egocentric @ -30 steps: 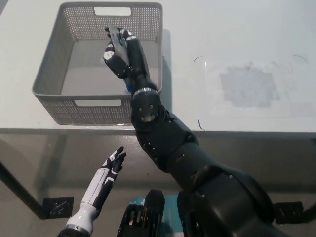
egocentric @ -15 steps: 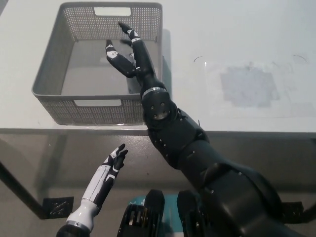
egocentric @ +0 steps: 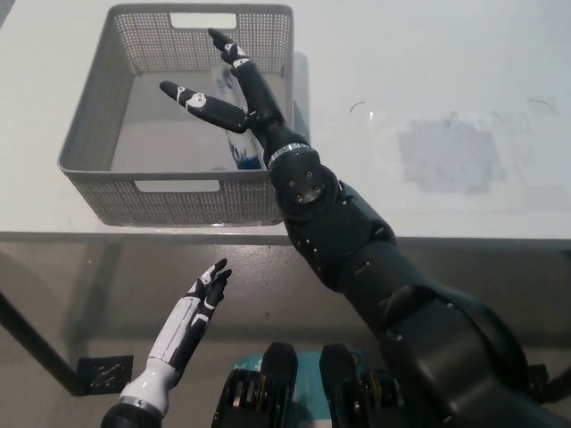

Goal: Use the right hand to pick up a shampoo and place it into a container on the left side

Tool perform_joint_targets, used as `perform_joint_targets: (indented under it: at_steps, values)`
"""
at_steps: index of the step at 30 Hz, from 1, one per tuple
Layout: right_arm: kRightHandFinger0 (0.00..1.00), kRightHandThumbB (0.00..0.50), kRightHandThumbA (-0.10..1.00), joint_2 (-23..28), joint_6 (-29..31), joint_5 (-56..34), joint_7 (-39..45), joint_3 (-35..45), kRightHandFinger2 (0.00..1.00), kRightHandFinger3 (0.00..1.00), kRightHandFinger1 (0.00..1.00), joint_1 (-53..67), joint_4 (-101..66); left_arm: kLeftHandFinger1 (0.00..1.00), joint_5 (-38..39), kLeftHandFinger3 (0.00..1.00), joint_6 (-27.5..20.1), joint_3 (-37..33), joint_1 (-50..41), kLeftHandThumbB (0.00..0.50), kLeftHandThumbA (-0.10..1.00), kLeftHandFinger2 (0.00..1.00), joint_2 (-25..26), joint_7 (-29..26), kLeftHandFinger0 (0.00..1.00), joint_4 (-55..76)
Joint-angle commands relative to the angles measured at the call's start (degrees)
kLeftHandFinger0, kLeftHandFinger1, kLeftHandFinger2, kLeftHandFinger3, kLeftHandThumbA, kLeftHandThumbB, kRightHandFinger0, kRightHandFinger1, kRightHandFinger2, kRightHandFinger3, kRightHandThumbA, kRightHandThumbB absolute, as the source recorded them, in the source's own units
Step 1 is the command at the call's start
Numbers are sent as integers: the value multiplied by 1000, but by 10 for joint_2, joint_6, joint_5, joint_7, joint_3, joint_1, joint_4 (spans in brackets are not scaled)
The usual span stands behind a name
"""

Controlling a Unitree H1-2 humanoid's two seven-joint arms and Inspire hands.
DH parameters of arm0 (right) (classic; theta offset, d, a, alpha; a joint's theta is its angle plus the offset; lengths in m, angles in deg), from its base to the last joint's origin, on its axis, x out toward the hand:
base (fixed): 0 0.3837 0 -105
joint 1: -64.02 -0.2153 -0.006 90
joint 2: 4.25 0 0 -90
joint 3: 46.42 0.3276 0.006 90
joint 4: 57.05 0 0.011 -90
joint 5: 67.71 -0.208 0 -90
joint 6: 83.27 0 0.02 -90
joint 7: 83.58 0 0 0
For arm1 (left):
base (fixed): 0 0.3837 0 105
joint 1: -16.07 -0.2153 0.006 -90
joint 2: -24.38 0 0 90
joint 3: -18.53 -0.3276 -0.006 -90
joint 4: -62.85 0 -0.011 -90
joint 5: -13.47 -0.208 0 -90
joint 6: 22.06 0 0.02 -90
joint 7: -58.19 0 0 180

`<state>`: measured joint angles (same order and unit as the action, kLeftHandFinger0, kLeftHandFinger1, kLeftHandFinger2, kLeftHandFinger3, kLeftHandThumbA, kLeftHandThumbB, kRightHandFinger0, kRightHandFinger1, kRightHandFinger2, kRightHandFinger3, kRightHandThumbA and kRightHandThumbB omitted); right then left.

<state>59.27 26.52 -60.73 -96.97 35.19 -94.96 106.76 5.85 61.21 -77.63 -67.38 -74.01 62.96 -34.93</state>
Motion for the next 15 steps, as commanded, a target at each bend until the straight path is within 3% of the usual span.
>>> perform_joint_targets:
  at_steps: [1,6,7,15]
  values:
    - [1000,471,1000,19,22,8,14,0,1000,1000,1000,-33,-65,1000,1,1000,-14,-1,17,129,1000,1000,5,5,1000,5]
    - [1000,462,1000,44,0,-5,35,16,1000,1000,1000,-7,-192,1000,2,1000,-24,0,20,132,1000,1000,7,6,1000,-5]
    - [1000,439,1000,49,-1,-9,39,20,1000,1000,1000,2,-223,1000,-2,1000,-24,-1,21,133,1000,1000,8,5,1000,-5]
    - [1000,440,1000,102,-106,-10,52,45,1000,1000,1000,81,-542,1000,9,1000,-19,1,24,154,1000,1000,8,12,1000,-6]
